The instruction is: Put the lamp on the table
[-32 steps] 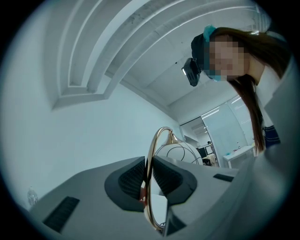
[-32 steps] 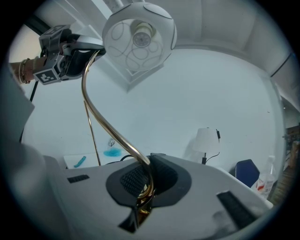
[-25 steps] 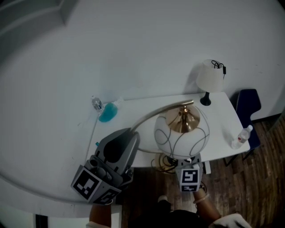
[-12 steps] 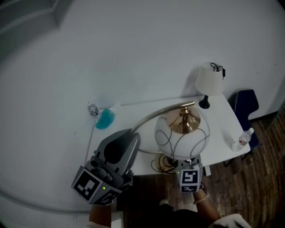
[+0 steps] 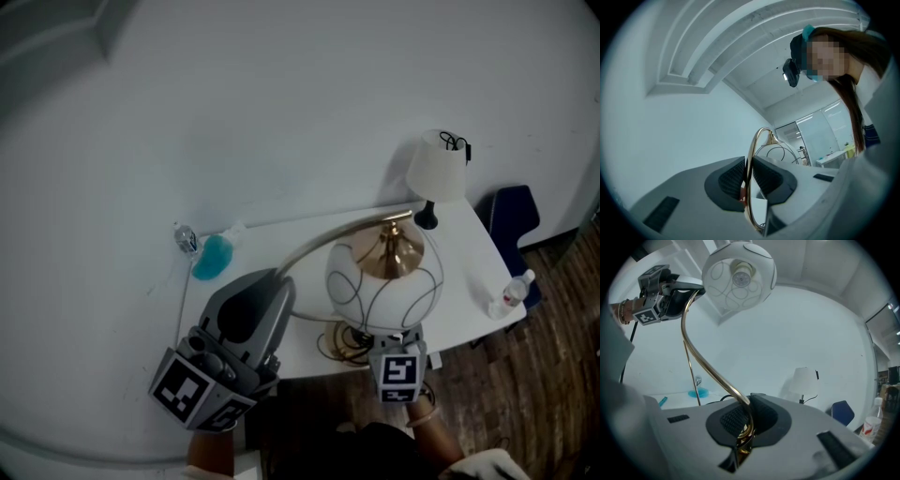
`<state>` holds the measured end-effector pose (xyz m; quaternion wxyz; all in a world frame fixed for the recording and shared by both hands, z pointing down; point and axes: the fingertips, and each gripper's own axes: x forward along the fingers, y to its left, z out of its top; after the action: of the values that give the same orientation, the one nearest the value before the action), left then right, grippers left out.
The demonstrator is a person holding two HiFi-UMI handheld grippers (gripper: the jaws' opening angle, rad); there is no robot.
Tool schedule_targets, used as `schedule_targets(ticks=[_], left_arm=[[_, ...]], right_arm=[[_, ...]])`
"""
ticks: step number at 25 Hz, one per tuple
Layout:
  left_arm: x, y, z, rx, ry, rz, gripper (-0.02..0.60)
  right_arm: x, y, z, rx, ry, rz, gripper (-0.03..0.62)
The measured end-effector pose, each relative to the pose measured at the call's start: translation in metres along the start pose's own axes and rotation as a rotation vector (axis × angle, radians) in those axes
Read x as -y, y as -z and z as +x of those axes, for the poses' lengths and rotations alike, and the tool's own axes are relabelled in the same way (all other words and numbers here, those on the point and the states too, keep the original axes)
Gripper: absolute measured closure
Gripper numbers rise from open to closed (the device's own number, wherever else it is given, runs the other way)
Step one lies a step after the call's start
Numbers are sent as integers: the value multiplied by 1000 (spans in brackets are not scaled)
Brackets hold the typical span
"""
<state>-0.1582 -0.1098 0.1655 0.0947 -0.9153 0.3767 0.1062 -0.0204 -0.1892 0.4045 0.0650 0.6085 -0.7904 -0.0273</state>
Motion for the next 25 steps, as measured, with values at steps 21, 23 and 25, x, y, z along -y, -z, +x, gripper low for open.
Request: schedule_targets(ticks=[21,23,25], left_arm=[[-22,28,62,-11,-49,-32,525],[-22,32,66,-10,-55,-37,525],[-24,36,71,-14,-61,-41,525]], right_arm=[[45,10,51,-31,-45,-9,586],[48,13,55,-33,-54,-11,586],[53,16,61,-32,-60,-15,586]])
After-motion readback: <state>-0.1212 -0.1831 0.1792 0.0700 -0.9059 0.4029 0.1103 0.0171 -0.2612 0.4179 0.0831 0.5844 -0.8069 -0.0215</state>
